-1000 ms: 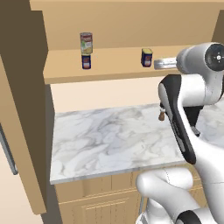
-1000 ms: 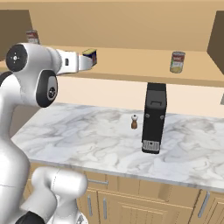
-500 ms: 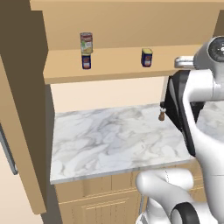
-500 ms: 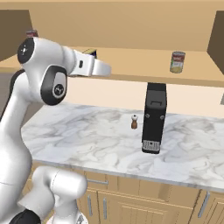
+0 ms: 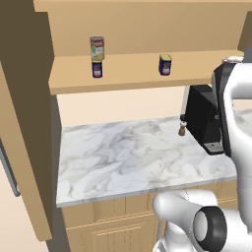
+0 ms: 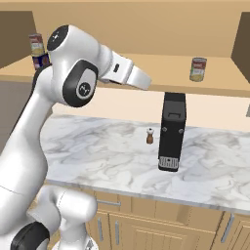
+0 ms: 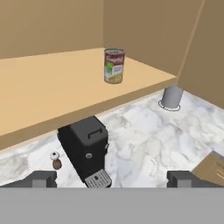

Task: Stack two cans on top of the other two cans in the cabinet.

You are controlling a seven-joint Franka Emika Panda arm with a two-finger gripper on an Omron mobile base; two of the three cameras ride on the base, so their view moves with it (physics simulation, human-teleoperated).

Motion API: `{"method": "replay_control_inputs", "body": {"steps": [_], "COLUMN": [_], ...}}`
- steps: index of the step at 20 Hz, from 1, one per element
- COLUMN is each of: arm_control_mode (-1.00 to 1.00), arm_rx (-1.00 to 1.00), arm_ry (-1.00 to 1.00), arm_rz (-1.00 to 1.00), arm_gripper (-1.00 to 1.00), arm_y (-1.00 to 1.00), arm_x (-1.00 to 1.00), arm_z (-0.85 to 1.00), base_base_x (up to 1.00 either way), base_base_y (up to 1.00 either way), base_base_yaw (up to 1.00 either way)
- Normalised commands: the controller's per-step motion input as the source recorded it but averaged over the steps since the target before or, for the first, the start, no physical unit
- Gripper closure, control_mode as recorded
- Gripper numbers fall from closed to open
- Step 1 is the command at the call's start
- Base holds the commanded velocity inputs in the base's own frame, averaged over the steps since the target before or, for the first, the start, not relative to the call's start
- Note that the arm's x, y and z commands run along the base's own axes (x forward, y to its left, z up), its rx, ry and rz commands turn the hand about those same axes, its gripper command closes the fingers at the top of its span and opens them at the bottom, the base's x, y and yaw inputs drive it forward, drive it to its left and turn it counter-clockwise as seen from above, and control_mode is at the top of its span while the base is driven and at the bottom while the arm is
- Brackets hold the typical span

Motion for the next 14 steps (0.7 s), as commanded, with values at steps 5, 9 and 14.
{"method": "replay_control_inputs", "body": {"steps": [5,9,14], "arm_control_mode": [-1.0,-1.0,-1.0], "arm_rx": [0.01,-0.02,-0.03], "arm_ry": [-0.04,-0.14,-0.12], "arm_rz": [-0.01,0.0,0.0], "arm_gripper": [-1.0,-1.0,-1.0], "arm_y": [-0.65,-0.39,-0.17], "arm_x": [-0.21,0.03,0.25], "arm_z": [-0.05,-0.02,0.0], "base_base_x": [0.0,0.0,0.0], "base_base_y": [0.0,0.0,0.0], "base_base_yaw": [0.0,0.0,0.0]}}
